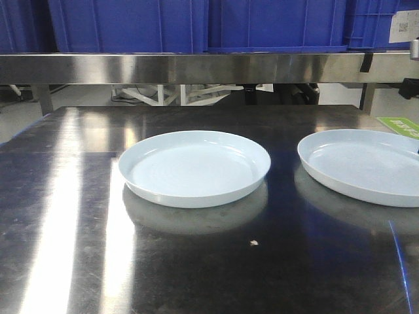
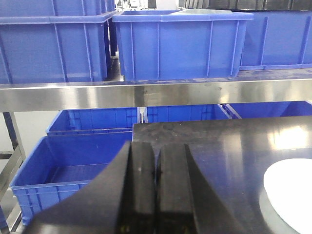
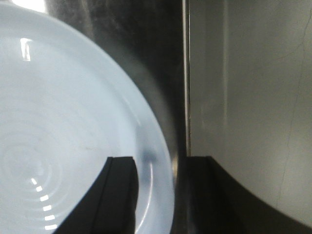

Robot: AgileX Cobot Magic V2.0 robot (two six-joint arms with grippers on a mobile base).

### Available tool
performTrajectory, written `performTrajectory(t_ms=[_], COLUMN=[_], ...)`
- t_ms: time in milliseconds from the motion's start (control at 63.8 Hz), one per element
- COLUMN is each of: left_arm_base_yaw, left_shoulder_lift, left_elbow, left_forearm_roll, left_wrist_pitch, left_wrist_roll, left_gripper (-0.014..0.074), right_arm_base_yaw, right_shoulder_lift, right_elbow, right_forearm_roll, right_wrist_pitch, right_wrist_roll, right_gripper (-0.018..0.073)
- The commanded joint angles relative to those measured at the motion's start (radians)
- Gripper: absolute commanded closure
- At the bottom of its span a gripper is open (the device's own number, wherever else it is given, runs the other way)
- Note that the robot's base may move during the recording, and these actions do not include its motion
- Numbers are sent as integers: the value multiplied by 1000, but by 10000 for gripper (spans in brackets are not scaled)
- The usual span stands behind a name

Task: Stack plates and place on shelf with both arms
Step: 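Grasp the rim of the second white plate with the right gripper and lift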

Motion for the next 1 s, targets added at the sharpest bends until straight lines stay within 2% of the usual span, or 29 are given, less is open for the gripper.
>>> performTrajectory(t_ms=[0,204,407,611,814,987], left_arm_base_yaw=[1,1,1,1,1,1], left_shoulder_lift=[7,7,7,7,7,7], left_elbow=[-28,-28,-28,-28,-28,-28], left_forearm_roll=[-1,-1,-1,-1,-1,-1], left_wrist_pitch=[-92,-92,-92,-92,-92,-92], left_wrist_roll=[-3,-3,-3,-3,-3,-3], left_gripper=[516,516,516,516,516,516], right_arm_base_yaw=[-7,-7,-8,-29,-53,-59], right_shoulder_lift=[-30,-30,-30,-52,-96,-142], right_elbow=[-31,-31,-31,-31,-31,-31], right_forearm_roll=[20,20,20,17,29,96], right_wrist_pitch=[-18,-16,-12,9,28,39], right_wrist_roll=[-14,-14,-14,-14,-14,-22], right_gripper=[197,214,404,501,511,510])
